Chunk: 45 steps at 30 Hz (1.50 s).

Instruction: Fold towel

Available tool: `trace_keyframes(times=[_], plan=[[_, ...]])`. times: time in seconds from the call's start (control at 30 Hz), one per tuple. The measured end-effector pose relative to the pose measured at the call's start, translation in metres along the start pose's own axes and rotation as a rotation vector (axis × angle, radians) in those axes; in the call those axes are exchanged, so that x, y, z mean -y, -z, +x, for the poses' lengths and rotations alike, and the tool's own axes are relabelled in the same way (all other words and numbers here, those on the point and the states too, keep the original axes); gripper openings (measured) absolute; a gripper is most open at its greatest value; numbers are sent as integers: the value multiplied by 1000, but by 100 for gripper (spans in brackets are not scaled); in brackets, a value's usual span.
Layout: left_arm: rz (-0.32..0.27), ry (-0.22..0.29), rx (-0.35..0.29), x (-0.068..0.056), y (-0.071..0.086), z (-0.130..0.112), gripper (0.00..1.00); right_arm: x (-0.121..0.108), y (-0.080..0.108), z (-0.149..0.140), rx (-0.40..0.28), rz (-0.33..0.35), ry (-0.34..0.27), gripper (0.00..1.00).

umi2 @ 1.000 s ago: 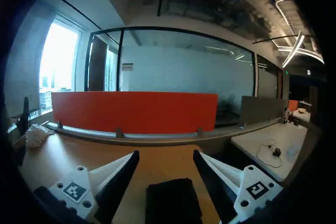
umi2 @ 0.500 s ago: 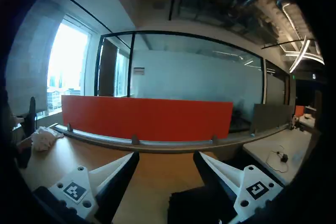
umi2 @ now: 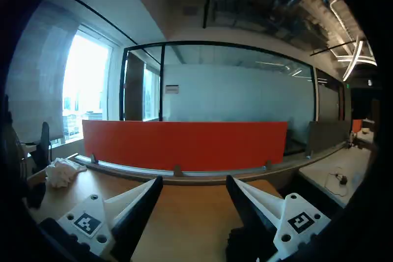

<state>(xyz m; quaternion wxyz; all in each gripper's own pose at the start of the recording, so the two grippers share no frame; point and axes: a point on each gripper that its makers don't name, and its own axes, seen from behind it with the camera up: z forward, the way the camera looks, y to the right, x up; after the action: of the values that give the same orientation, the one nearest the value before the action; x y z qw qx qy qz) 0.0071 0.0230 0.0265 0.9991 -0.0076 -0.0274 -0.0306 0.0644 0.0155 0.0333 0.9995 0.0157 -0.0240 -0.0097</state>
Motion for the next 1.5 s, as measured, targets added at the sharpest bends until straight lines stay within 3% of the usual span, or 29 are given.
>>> trace_keyframes(times=[0.27,0.73,1.17,1.5], plan=[[-10,-11,-8,-4,1,1,94,13,2,8,-16,8,-7,99],[-9,-63,-70,2,1,-2,94,40,9,16,-19,30,-66,99],[-6,-63,-74,11,-1,-53,94,65,15,11,-39,35,-40,99],[-1,-78,-97,13,-4,-103,94,82,14,-27,-19,54,-24,99]])
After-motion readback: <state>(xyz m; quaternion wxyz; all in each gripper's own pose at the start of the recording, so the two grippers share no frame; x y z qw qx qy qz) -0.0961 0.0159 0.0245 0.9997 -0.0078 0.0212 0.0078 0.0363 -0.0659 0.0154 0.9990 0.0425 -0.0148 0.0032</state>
